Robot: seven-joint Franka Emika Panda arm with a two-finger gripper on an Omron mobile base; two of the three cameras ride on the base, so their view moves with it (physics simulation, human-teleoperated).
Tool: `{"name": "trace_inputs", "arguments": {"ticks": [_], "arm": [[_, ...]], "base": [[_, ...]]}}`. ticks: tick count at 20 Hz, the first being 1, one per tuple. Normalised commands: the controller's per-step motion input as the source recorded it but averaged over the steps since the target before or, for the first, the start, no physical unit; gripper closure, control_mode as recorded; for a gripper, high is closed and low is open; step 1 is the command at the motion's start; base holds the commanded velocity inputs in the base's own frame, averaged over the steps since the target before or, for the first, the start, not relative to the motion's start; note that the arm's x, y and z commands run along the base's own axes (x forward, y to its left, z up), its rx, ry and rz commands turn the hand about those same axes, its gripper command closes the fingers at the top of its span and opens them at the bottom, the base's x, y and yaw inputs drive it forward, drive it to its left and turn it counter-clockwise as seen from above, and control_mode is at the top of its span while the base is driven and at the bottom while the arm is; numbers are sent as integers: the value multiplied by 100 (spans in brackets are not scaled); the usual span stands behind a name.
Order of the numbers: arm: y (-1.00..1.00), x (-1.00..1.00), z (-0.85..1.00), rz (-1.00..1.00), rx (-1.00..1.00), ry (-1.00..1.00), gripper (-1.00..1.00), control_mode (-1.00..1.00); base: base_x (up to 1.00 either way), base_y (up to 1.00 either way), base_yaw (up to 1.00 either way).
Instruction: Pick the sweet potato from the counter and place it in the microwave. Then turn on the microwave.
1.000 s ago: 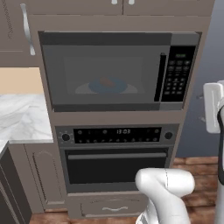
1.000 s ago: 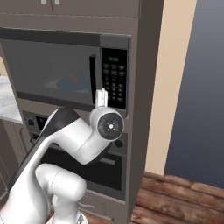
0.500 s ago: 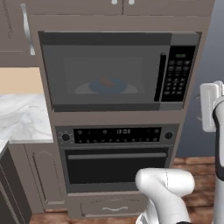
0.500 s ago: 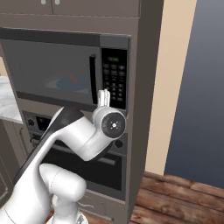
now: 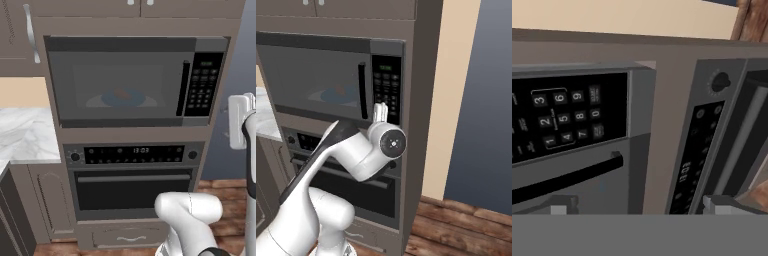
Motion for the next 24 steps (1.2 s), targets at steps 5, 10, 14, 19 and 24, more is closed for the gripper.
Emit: {"name": "trace_inputs", "arguments": {"ticks": [5, 10, 14, 19, 24], "arm": [[-5, 13, -8, 0, 1, 0, -100, -100], [0, 13, -9, 0, 0, 0, -100, -100], [0, 14, -8, 0, 0, 0, -100, -100], [0, 17, -6, 0, 0, 0, -100, -100], [0, 21, -1, 0, 0, 0, -100, -100]], "base": [[0, 0, 0], [0, 0, 0], [0, 0, 0], [0, 0, 0], [0, 0, 0]]}}
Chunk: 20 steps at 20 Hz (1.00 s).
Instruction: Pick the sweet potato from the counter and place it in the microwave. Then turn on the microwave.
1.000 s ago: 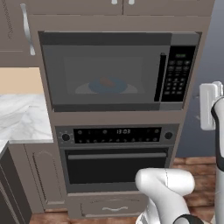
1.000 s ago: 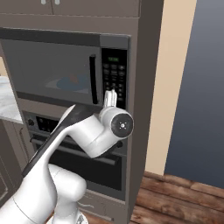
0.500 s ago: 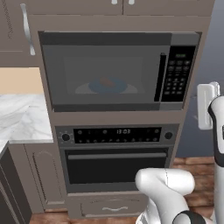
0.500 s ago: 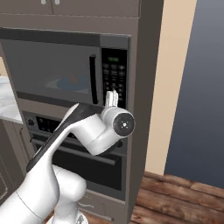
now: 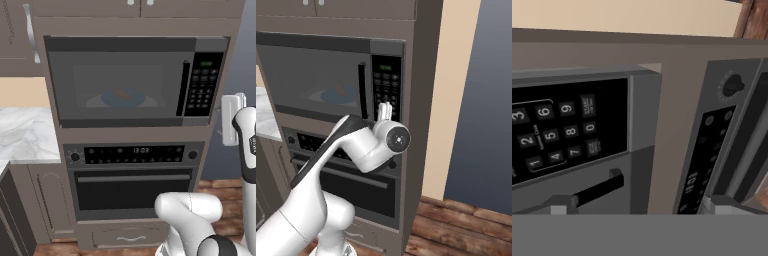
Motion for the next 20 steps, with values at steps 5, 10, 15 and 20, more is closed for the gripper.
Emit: {"name": "trace_inputs", "arguments": {"ticks": [5, 10, 15, 20], "arm": [[0, 21, -1, 0, 0, 0, -100, -100], [0, 16, -7, 0, 0, 0, -100, -100], [-1, 14, -10, 0, 0, 0, -100, -100], [-4, 12, -10, 0, 0, 0, -100, -100]], "base": [[0, 0, 0], [0, 0, 0], [0, 0, 0], [0, 0, 0]]}}
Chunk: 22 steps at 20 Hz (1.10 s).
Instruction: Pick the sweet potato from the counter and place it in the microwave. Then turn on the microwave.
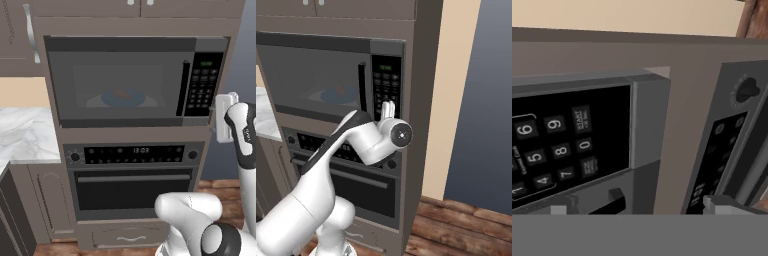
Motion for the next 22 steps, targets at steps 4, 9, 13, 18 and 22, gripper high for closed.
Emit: {"name": "trace_inputs", "arguments": {"ticks": [4, 9, 13, 18, 22], "arm": [[-4, 15, -9, 0, 0, 0, -100, -100], [-9, 16, -2, 0, 0, 0, -100, -100], [-7, 16, -2, 0, 0, 0, -100, -100], [-9, 15, -5, 0, 0, 0, -100, -100], [-3, 11, -13, 0, 0, 0, -100, -100]], "base": [[0, 0, 0], [0, 0, 0], [0, 0, 0], [0, 0, 0], [0, 0, 0]]}}
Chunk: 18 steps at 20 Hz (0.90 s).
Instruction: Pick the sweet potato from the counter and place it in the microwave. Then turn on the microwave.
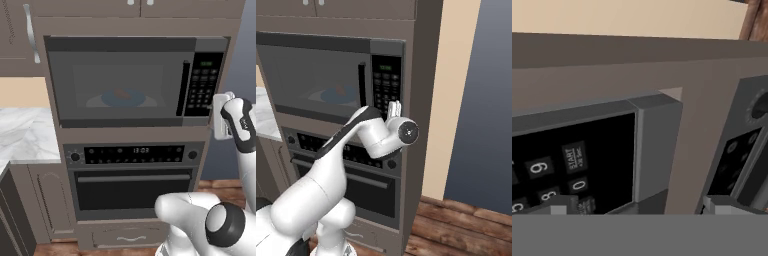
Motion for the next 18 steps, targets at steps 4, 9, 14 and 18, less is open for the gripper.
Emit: {"name": "trace_inputs", "arguments": {"ticks": [4, 9, 14, 18], "arm": [[0, 12, -14, 0, 0, 0, -100, -100], [0, 23, -5, 0, 0, 0, -100, -100], [-1, 24, 0, 0, 0, 0, -100, -100], [-8, 17, -7, 0, 0, 0, -100, -100]], "base": [[0, 0, 0], [0, 0, 0], [0, 0, 0], [0, 0, 0]]}}
